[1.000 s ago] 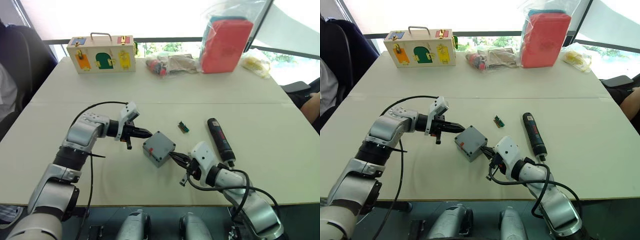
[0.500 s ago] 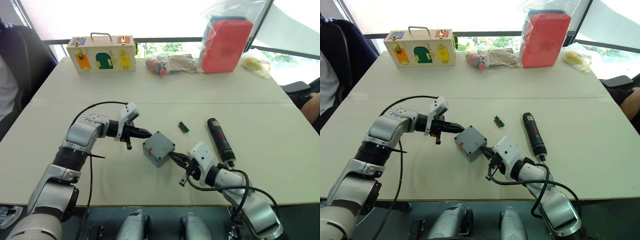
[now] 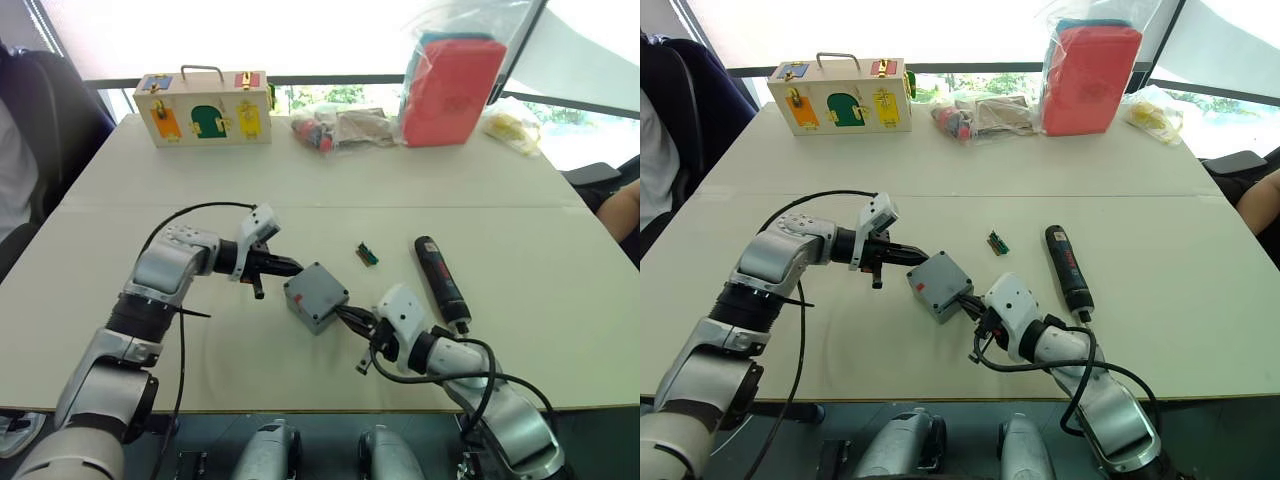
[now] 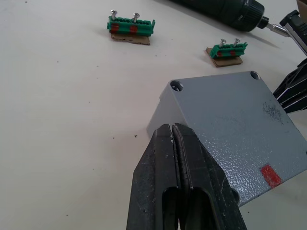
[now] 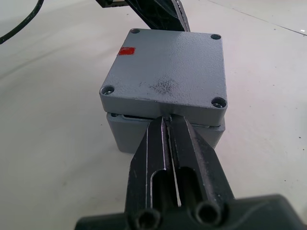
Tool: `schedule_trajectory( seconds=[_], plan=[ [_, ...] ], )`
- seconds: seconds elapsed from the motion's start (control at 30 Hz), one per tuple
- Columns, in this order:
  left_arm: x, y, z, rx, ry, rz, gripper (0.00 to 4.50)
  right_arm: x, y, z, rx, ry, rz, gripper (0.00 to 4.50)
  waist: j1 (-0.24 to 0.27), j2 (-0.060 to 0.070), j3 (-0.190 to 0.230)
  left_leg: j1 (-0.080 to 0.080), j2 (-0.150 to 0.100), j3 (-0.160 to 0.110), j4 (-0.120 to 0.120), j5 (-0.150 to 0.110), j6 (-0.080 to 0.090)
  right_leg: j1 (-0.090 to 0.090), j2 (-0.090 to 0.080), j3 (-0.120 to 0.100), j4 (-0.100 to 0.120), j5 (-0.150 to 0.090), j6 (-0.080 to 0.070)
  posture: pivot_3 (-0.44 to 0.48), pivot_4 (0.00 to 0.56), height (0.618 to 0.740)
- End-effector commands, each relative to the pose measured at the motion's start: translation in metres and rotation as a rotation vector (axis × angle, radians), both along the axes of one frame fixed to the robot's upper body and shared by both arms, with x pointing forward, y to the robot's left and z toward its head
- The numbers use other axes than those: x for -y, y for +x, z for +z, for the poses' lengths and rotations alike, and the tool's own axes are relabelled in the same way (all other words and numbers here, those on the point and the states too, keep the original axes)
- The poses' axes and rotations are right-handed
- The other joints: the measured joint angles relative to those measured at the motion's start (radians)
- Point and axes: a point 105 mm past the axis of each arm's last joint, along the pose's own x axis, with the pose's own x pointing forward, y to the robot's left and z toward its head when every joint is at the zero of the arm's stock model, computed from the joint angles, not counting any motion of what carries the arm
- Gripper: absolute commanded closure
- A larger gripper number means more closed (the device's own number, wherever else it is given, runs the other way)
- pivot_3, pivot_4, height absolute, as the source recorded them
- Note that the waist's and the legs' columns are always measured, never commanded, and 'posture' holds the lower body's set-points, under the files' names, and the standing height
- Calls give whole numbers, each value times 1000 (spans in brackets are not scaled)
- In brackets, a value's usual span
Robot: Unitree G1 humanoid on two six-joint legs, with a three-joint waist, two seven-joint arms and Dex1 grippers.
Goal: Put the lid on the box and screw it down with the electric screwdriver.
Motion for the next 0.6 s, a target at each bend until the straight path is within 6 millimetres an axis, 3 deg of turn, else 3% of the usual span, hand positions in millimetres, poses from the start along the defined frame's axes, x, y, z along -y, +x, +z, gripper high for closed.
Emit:
schedule_trajectory(
  seconds=[0.03,0.6],
  plan=[
    [15,-9,5,11,-27,-81,4500,0,2,14,64,23,-3,4433,0,0,0,0,0,0,0,0,0,0,0,0,0,0,0,0,150,740],
    [8,-6,-2,14,-1,-67,4500,-3,-1,12,58,23,15,4433,0,0,0,0,0,0,0,0,0,0,0,0,0,0,0,0,150,740]
  ],
)
